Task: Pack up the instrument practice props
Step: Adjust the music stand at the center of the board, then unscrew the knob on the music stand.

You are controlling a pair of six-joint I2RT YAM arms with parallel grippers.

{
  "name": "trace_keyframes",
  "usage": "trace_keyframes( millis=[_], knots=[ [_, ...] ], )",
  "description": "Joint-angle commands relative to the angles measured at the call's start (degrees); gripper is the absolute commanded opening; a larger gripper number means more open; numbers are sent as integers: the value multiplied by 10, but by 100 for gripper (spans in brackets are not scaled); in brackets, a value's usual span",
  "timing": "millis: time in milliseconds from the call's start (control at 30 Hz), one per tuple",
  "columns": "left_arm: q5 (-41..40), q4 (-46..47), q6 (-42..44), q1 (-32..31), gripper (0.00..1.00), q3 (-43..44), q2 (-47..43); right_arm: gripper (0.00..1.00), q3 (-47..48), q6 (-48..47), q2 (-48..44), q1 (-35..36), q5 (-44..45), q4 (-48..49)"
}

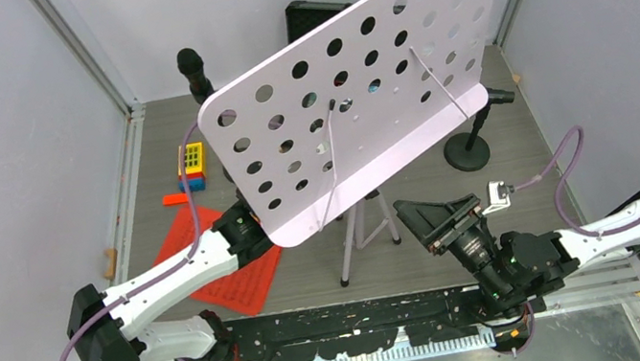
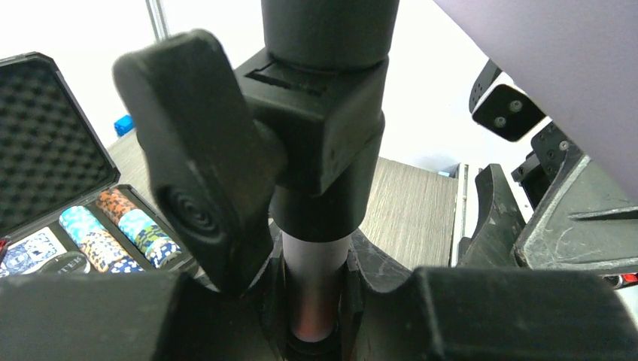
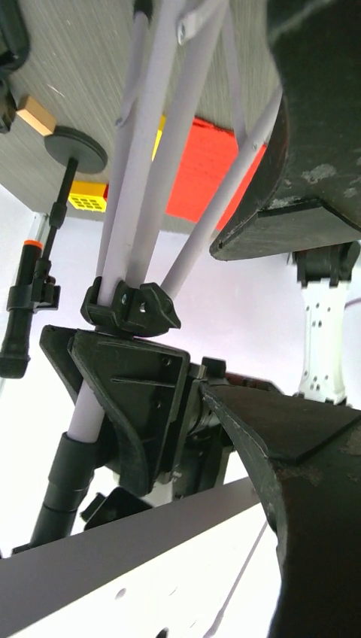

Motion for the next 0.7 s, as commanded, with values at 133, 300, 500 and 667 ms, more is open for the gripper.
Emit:
trace_keyframes(
  millis=[133, 300, 500, 667],
  knots=[
    [-20, -10, -24, 0, 0, 14, -4, 63, -18, 225, 65, 2, 108, 86],
    [-14, -14, -26, -2, 0, 12, -3, 60, -15, 243, 103, -5, 132, 114],
    [-13, -24, -28, -4, 0, 6, -3, 59, -16, 268, 137, -51, 99, 135],
    [-13, -23, -32, -5, 0, -7, -10, 56, -27, 300, 151, -90, 74, 150]
  ],
)
